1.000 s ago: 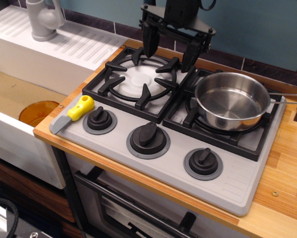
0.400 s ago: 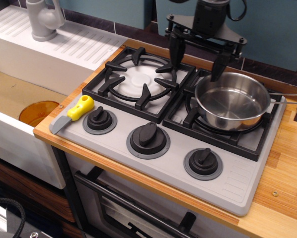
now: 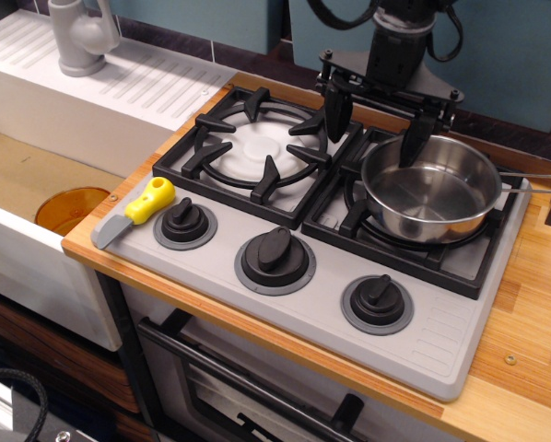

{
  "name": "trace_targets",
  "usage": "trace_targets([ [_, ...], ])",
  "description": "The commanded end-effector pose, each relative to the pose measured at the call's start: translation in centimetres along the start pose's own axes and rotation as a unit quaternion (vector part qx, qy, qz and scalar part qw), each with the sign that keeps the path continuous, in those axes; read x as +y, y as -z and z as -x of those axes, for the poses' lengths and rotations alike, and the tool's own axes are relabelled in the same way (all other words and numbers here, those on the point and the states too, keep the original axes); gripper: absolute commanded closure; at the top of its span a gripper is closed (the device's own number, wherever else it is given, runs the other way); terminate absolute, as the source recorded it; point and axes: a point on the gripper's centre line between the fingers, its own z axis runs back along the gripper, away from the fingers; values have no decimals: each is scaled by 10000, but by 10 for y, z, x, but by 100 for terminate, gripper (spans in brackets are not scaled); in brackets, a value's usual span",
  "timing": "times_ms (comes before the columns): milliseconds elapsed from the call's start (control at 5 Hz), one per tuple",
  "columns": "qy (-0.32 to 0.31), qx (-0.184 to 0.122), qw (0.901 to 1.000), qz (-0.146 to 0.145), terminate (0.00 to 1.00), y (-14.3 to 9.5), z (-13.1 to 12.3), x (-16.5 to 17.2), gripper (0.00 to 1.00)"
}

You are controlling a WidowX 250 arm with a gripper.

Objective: End effector reaching pot or pan

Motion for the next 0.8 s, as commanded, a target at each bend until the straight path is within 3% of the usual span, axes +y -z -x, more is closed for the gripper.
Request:
trace_targets([
  [0,-44,-285,9995,110,0,-6,-5,-6,0],
  [400,68,-188,9998,-42,0,-2,19,6,0],
  [600,-14,-108,9999,-43,100,-6,22,3,0],
])
